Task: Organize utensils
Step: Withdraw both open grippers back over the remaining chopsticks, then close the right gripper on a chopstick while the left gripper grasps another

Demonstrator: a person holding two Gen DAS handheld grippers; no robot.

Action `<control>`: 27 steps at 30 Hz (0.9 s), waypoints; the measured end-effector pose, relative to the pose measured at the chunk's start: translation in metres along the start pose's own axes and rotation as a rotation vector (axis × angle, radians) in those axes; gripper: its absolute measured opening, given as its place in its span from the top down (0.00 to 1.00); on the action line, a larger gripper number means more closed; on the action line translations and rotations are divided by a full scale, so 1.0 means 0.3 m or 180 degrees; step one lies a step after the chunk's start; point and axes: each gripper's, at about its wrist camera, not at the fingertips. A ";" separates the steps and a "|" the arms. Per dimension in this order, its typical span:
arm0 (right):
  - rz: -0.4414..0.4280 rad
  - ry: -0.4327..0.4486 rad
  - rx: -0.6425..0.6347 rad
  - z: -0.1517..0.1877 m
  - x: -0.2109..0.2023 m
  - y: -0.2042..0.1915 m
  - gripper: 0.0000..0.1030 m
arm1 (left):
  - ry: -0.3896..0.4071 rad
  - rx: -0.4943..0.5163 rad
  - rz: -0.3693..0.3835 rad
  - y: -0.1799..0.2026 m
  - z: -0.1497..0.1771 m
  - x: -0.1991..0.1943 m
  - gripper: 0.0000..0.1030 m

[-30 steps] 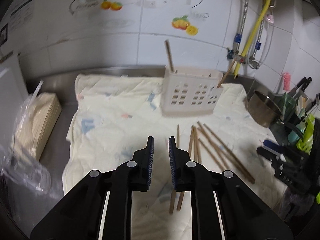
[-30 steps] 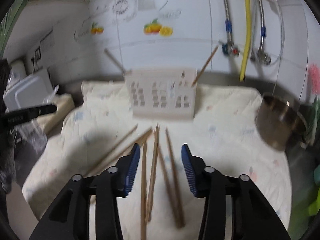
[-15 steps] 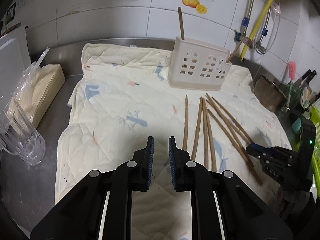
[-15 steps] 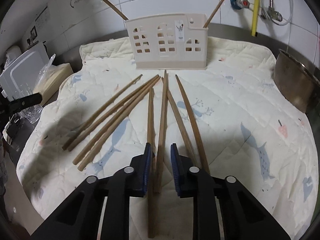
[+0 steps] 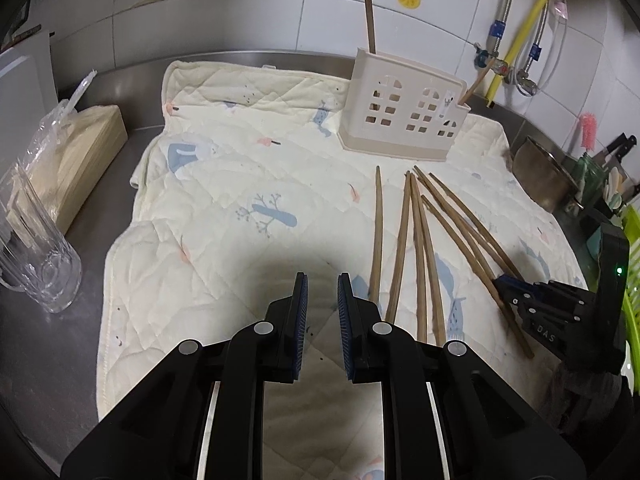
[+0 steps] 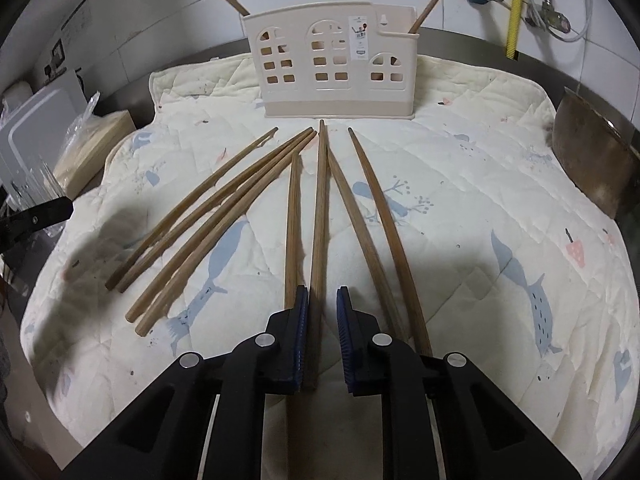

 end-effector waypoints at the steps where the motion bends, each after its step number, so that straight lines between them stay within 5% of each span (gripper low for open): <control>1: 0.0004 -0.0001 0.0000 0.001 0.000 0.001 0.86 | -0.0016 0.0012 0.0005 0.003 0.002 0.005 0.85; 17: 0.0076 0.0203 -0.0019 0.013 -0.071 0.003 0.94 | -0.0316 0.0258 0.0298 0.112 0.036 0.141 0.85; 27: 0.0044 0.0518 0.0005 -0.022 -0.191 0.013 0.94 | -0.0427 0.0255 0.0208 0.120 0.009 0.223 0.85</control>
Point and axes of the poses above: each gripper's, at about its wrist camera, not at the fingertips, and x roughly the way its jaws point, y to its right, z to its underside, and after that the axes turned 3 degrees about -y, right-handed
